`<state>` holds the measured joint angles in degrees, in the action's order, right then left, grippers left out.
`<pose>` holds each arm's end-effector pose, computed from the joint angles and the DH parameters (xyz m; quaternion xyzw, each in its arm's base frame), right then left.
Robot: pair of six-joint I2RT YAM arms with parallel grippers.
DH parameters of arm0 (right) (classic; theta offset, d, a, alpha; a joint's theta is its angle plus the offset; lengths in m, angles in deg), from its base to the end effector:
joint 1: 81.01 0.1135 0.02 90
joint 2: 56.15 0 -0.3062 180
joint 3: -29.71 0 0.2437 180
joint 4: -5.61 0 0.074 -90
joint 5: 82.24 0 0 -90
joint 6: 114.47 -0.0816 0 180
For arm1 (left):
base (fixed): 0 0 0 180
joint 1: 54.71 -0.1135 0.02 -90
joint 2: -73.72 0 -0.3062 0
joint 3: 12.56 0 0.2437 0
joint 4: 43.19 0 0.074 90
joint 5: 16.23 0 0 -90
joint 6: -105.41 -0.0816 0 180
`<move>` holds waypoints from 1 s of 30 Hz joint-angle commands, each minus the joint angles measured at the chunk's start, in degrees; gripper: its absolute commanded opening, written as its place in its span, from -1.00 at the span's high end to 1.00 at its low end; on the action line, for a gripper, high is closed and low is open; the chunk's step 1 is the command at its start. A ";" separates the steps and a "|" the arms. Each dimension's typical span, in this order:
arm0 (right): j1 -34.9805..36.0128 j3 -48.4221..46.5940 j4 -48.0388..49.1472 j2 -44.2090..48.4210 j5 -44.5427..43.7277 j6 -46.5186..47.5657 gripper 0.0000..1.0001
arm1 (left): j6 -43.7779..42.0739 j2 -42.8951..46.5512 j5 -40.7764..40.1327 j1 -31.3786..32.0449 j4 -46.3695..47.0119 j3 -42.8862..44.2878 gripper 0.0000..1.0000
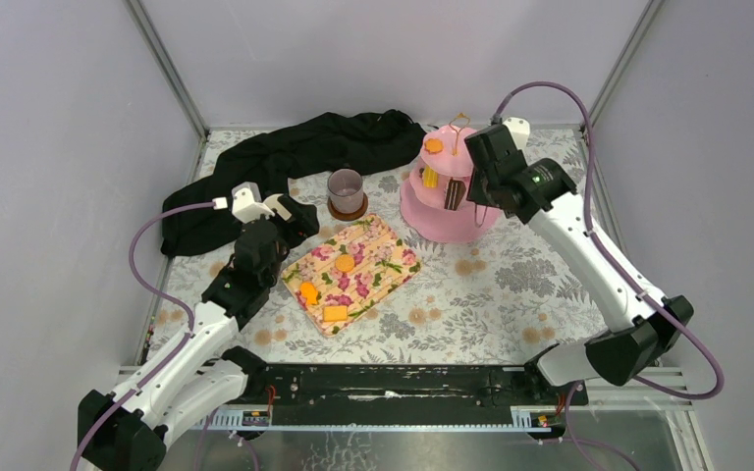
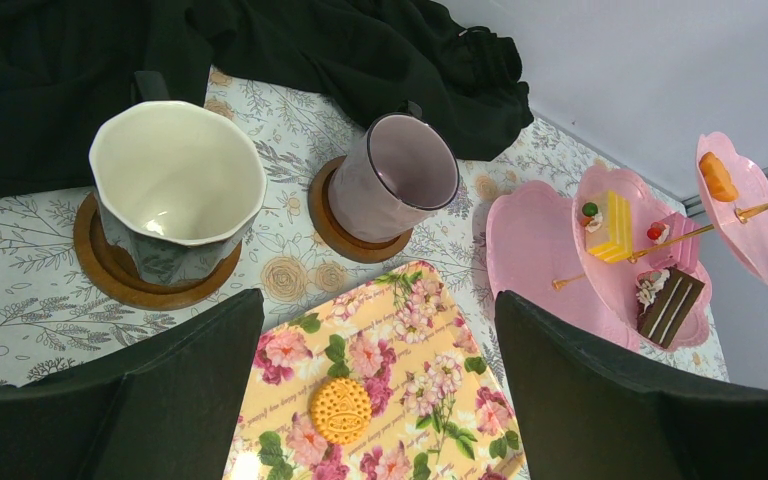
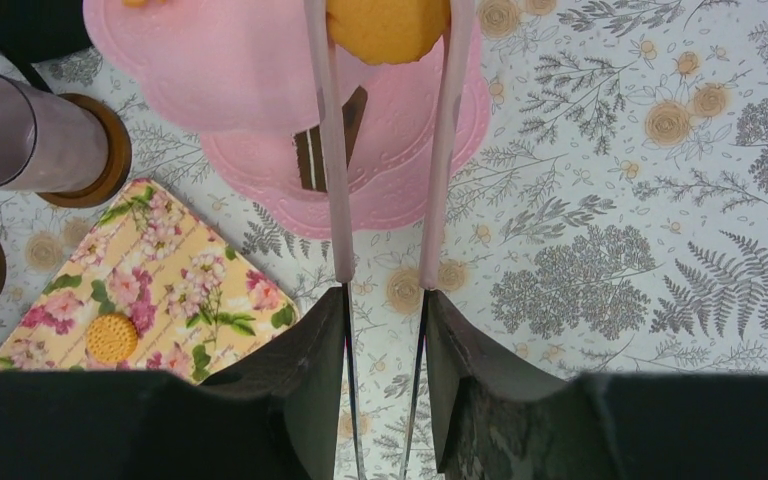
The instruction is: Serve the afternoon tea
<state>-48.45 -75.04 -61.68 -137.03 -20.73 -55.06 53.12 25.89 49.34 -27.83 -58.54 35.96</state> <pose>0.2739 0.1287 0.4143 0.0820 0.8918 0.0081 0.4448 0.1951 -0.0610 0.3058 -0.2017 0.7580 -0.1775 0.5944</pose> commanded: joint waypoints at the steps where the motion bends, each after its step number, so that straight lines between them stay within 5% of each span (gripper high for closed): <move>1: -3.52 -3.80 2.78 -2.09 4.57 3.97 0.68 | 0.25 0.09 -0.27 -0.48 0.31 0.27 -0.85; 30: -10.68 -17.70 2.62 -18.19 13.34 8.29 0.59 | -0.14 -0.21 -0.55 -0.57 0.49 0.50 -0.85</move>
<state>-58.70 -88.81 -60.00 -154.49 -8.80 -48.24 53.10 25.74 49.34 -27.83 -58.52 35.96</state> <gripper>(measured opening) 0.382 0.926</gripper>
